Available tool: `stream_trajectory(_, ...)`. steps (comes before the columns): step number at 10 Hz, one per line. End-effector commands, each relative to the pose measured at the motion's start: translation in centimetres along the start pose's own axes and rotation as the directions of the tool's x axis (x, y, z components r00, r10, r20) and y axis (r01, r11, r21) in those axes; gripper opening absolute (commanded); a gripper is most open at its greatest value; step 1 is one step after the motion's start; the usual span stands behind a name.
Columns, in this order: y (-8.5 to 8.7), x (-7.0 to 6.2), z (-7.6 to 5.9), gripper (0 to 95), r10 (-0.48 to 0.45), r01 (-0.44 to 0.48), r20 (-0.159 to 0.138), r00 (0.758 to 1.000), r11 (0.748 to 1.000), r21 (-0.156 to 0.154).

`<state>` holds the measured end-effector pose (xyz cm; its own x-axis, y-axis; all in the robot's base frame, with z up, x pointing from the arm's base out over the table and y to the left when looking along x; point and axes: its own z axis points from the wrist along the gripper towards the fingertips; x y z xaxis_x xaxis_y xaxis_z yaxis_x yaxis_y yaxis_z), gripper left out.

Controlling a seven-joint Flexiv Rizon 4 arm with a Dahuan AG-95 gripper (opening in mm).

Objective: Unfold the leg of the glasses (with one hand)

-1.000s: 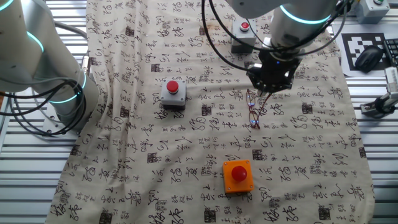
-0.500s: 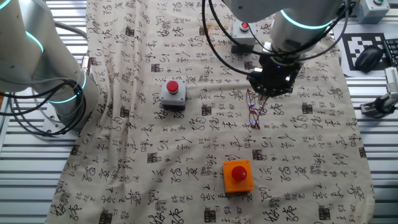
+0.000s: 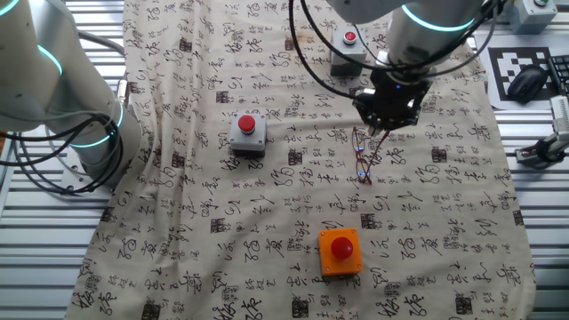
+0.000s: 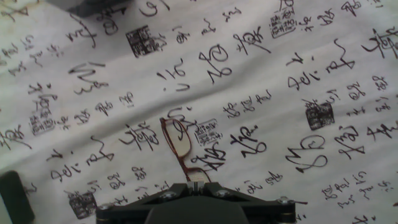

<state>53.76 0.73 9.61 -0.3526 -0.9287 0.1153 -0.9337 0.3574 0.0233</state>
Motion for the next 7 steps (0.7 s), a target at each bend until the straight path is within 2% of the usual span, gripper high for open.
stream_trajectory(1,-0.2,-0.3,-0.1,0.0,-0.002,0.002,-0.001,1.000,1.000,0.000)
stream_trajectory(4,-0.7,-1.0,0.3,0.0,-0.016,0.016,-0.001,1.000,1.000,0.000)
stream_trajectory(7,0.1,-1.9,0.4,0.0,-0.015,0.015,0.012,1.000,1.000,0.002)
